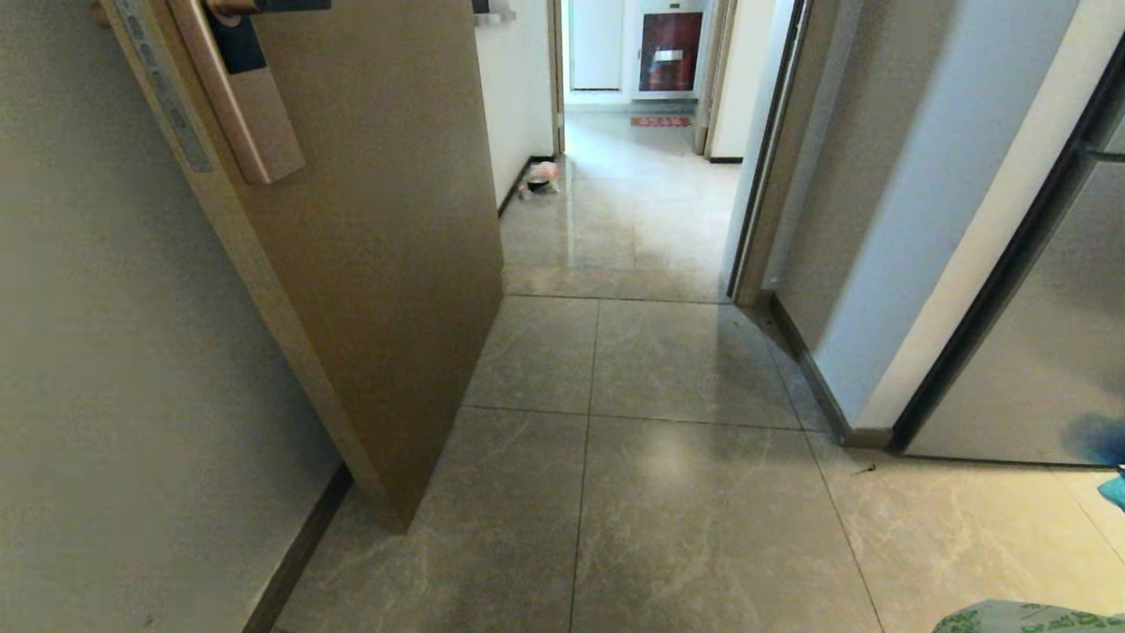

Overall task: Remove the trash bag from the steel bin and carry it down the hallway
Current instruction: Put the trash bag at the door

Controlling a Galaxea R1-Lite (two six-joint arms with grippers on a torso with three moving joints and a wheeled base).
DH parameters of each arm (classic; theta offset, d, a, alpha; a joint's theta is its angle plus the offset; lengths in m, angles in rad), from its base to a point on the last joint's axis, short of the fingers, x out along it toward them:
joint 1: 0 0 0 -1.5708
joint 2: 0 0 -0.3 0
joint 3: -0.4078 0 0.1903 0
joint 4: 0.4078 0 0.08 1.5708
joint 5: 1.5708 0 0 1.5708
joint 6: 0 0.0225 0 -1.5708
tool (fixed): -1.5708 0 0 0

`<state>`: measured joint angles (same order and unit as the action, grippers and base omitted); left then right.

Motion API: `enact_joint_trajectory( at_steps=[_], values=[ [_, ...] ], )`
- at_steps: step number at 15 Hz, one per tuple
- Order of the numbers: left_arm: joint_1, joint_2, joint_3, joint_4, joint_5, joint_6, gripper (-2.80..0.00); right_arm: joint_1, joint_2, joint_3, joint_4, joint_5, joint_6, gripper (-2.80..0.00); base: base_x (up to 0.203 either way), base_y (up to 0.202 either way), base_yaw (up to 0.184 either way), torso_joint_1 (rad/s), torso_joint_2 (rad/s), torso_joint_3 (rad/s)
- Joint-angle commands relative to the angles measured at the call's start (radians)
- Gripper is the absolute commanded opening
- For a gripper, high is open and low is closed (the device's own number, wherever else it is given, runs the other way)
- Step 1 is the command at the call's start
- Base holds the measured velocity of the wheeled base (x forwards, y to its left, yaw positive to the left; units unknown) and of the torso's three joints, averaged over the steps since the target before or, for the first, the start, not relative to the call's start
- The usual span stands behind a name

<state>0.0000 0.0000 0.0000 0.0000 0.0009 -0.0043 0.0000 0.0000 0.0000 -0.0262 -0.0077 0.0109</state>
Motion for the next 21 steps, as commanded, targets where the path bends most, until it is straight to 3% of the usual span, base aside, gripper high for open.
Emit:
enact_joint_trajectory(
  at_steps=[1,9,17,21],
  values=[
    [0.000,0.000,0.000,0.000,0.001,0.000,-2.80,0.000,0.002,0.009,-0.001,0.000,0.000,-2.80,0.190,0.000,0.001,0.002,0.00,0.004],
    [0.000,0.000,0.000,0.000,0.001,0.003,-2.80,0.000,0.000,0.009,0.000,0.000,0.000,-2.80,0.177,0.000,0.000,0.002,0.00,0.002],
    [0.000,0.000,0.000,0.000,0.001,0.000,-2.80,0.000,0.002,0.009,-0.001,0.000,0.000,-2.80,0.000,0.000,0.000,0.000,0.00,0.000],
    [0.000,0.000,0.000,0.000,0.001,0.003,-2.80,0.000,0.000,0.009,0.000,0.000,0.000,-2.80,0.002,-0.127,0.003,0.004,0.00,0.000]
  ],
)
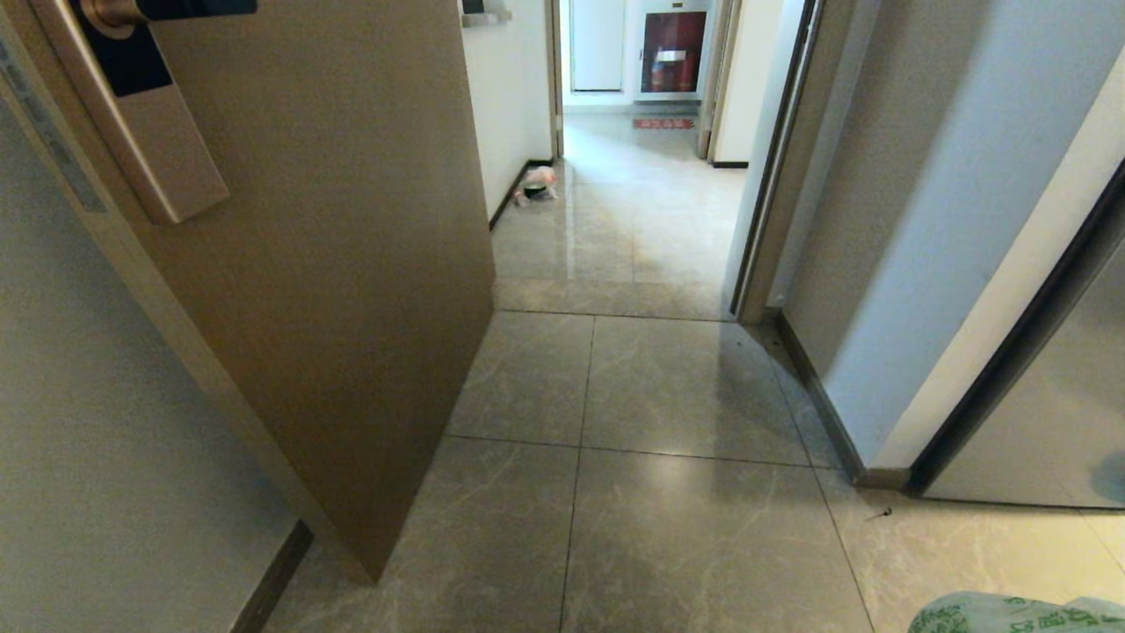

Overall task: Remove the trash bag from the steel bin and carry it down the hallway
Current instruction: Put the trash bag at the door

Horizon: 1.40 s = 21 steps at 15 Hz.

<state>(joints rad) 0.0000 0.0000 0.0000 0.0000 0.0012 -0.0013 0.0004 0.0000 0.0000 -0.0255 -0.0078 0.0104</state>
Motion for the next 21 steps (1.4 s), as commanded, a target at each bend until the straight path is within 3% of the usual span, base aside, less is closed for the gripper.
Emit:
enact_joint_trajectory(
  at_steps=[1,7,21],
  values=[
    [0.000,0.000,0.000,0.000,0.000,0.000,-2.80,0.000,0.002,0.009,-0.002,0.000,0.000,-2.80,0.000,-0.129,-0.004,-0.001,0.00,-0.001],
    [0.000,0.000,0.000,0.002,0.000,-0.003,-2.80,0.000,0.002,0.009,-0.002,0.000,0.000,-2.80,0.012,-0.013,0.001,0.001,0.00,0.001],
    [0.000,0.000,0.000,0.002,0.000,-0.005,-2.80,0.000,0.001,0.009,-0.002,0.000,0.000,-2.80,0.190,0.000,0.001,0.002,0.00,0.003]
  ],
)
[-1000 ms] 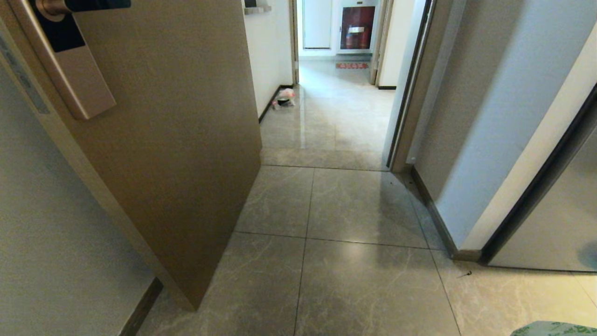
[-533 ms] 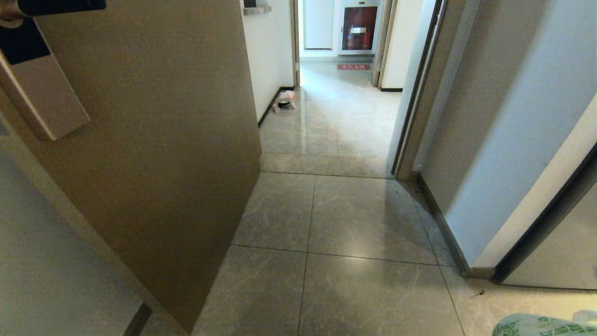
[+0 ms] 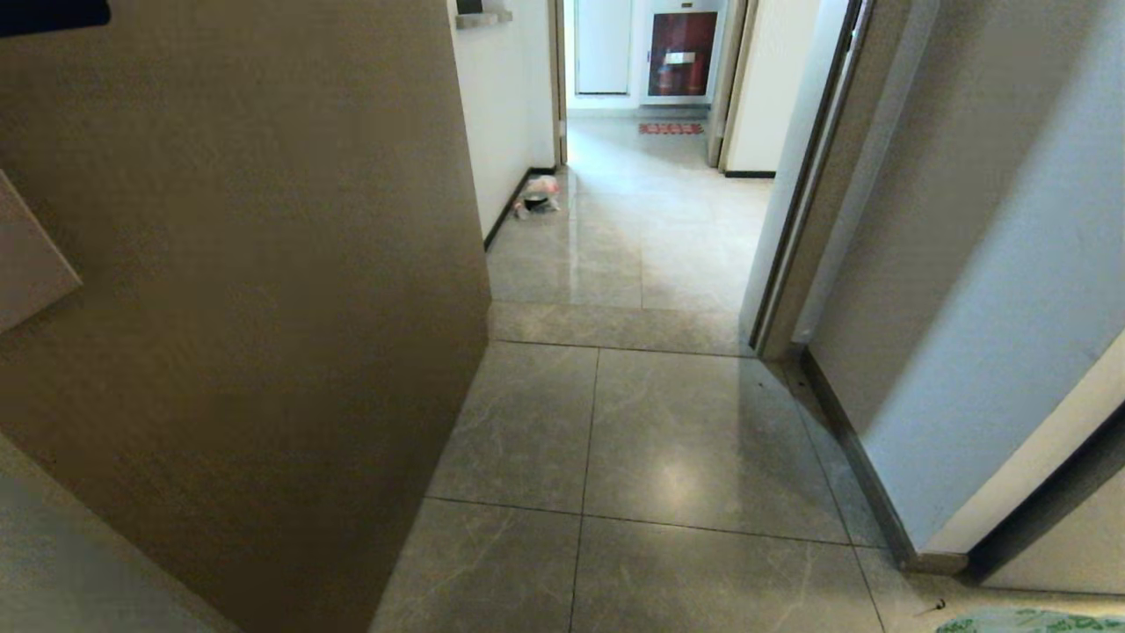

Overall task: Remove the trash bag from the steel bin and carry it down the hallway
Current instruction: Put the trash bag at the door

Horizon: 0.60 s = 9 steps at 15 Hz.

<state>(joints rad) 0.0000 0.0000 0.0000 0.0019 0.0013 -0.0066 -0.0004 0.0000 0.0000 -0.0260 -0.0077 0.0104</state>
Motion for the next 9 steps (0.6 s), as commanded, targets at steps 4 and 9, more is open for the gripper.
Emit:
enact_joint_trajectory(
  at_steps=[4,9],
  values=[
    [0.000,0.000,0.000,-0.002,0.000,0.002,-2.80,0.000,0.002,0.009,-0.002,0.000,0.000,-2.80,0.194,0.000,0.001,0.004,0.00,0.002],
    [0.000,0.000,0.000,-0.001,0.000,0.000,-2.80,0.000,0.002,0.009,0.000,0.000,0.000,-2.80,0.192,0.000,0.001,0.002,0.00,0.003]
  ],
)
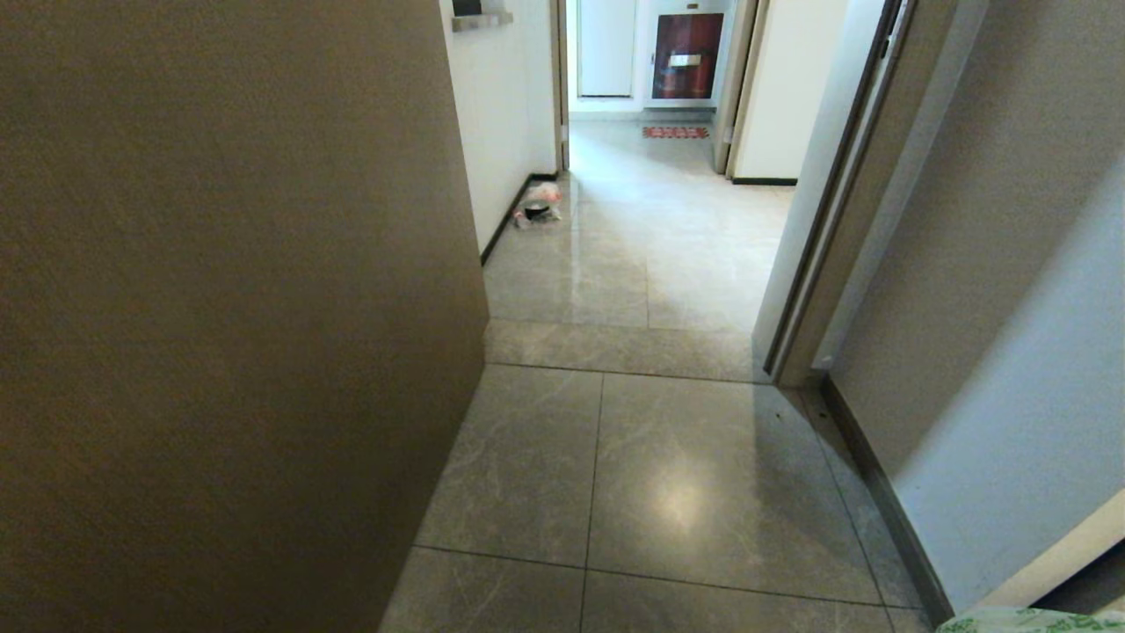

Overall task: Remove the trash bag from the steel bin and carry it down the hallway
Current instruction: Put the trash bag at the door

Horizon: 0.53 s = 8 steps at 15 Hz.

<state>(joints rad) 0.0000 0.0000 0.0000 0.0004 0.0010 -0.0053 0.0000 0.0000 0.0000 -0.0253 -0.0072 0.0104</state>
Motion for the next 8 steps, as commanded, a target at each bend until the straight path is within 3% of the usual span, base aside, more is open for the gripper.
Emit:
enact_joint_trajectory(
  at_steps=[1,5,8],
  values=[
    [0.000,0.000,0.000,0.000,0.001,0.000,-2.80,0.000,0.002,0.009,-0.002,0.000,0.000,-2.80,0.195,0.000,0.000,0.002,0.00,0.002],
    [0.000,0.000,0.000,0.000,0.001,0.003,-2.80,0.000,0.002,0.009,-0.002,0.000,0.000,-2.80,0.185,0.000,0.001,0.001,0.00,0.002],
    [0.000,0.000,0.000,0.000,0.001,0.004,-2.80,0.000,0.002,0.009,-0.001,0.000,0.000,-2.80,0.032,0.000,-0.001,0.002,0.00,0.000]
  ],
)
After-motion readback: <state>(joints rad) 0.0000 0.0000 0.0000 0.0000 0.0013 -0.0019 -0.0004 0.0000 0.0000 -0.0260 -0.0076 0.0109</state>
